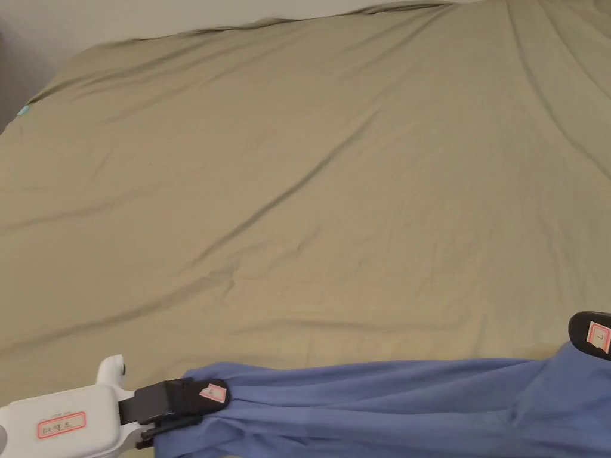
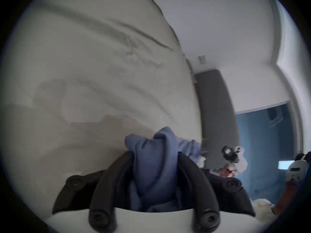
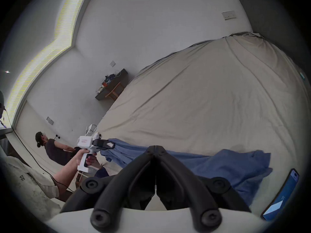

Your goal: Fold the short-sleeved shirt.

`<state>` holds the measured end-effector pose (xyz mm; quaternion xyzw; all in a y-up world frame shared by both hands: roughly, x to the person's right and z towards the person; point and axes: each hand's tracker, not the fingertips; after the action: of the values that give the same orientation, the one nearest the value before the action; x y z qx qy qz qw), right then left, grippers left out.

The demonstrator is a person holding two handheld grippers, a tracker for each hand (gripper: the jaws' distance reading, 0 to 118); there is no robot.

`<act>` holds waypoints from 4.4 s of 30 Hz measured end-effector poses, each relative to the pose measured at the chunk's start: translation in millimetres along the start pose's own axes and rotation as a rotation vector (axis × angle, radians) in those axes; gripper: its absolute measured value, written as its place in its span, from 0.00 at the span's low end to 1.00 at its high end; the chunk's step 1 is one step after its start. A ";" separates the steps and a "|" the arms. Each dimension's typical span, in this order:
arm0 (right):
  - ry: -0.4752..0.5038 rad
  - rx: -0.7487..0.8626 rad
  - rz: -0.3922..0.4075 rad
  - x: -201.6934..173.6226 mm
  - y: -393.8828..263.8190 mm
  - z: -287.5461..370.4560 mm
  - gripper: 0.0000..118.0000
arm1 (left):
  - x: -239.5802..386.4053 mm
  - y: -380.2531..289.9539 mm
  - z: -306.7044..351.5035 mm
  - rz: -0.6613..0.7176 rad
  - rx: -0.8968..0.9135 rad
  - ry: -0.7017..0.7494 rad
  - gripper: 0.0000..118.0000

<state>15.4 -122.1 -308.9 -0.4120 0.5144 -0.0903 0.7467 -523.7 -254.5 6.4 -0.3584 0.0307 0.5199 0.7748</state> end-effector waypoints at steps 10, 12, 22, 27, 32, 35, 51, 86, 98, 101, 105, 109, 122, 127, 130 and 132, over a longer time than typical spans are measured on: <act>-0.121 -0.005 0.133 -24.7 8.3 2.6 0.02 | 13.9 46.8 70.3 -0.027 0.123 0.378 0.26; -0.164 -0.019 0.160 -29.0 8.6 0.0 0.02 | 34.0 38.5 62.1 -0.080 0.097 0.433 0.26; -0.166 -0.022 0.079 -23.8 -1.8 -8.9 0.02 | 162.9 -52.7 -61.5 -0.218 0.011 0.107 0.26; -0.181 -0.041 0.095 -29.8 -5.1 -2.4 0.02 | 137.6 -65.1 -151.0 -0.318 -0.076 0.335 0.27; -0.170 -0.046 0.116 -31.7 -15.2 2.3 0.02 | 144.5 -66.8 -110.6 -0.332 0.136 0.075 1.00; -0.140 -0.048 0.109 -31.8 -19.2 0.3 0.02 | 162.6 -60.0 -67.6 -0.323 0.189 0.104 1.00; -0.101 -0.080 0.085 -36.6 -26.9 -2.4 0.02 | 195.6 -125.1 -163.7 -0.662 0.082 0.577 0.10; 0.149 -0.038 0.045 -43.5 -15.5 11.6 0.02 | 39.2 -6.4 -66.8 -0.135 -0.173 -0.017 1.00; 0.173 -0.015 0.024 -43.5 -7.5 10.3 0.02 | 34.7 -26.3 -116.1 -0.086 -0.170 -0.141 1.00; 0.173 -0.017 0.028 -46.8 -7.6 9.5 0.02 | 30.3 -24.4 -111.1 -0.022 -0.127 -0.203 1.00; 0.062 -0.025 0.071 -51.6 -6.2 7.2 0.02 | 29.1 -31.1 -100.4 0.002 -0.105 -0.168 0.11; -0.092 -0.037 0.138 -63.3 -6.0 1.9 0.02 | 29.2 -46.8 -99.2 0.030 -0.094 -0.167 0.11; -0.465 -0.012 0.262 -74.1 0.6 25.9 0.02 | 64.9 -11.8 -2.2 -0.026 0.059 -0.096 0.11; -0.465 -0.010 0.226 -66.1 -4.6 29.6 0.02 | 79.2 -4.8 25.9 -0.048 0.089 0.044 0.12; -0.481 -0.022 0.227 -62.9 -7.4 28.8 0.02 | 109.0 -17.3 23.5 -0.092 0.112 0.182 0.12; -0.480 -0.029 0.223 -60.7 -7.8 27.6 0.02 | 136.0 -33.0 5.7 -0.074 0.122 0.125 0.12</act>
<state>13.4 -78.8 -257.6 -0.3731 0.3659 0.1003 0.8467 -436.0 -151.3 -29.2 -0.3433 0.0973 0.4646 0.8104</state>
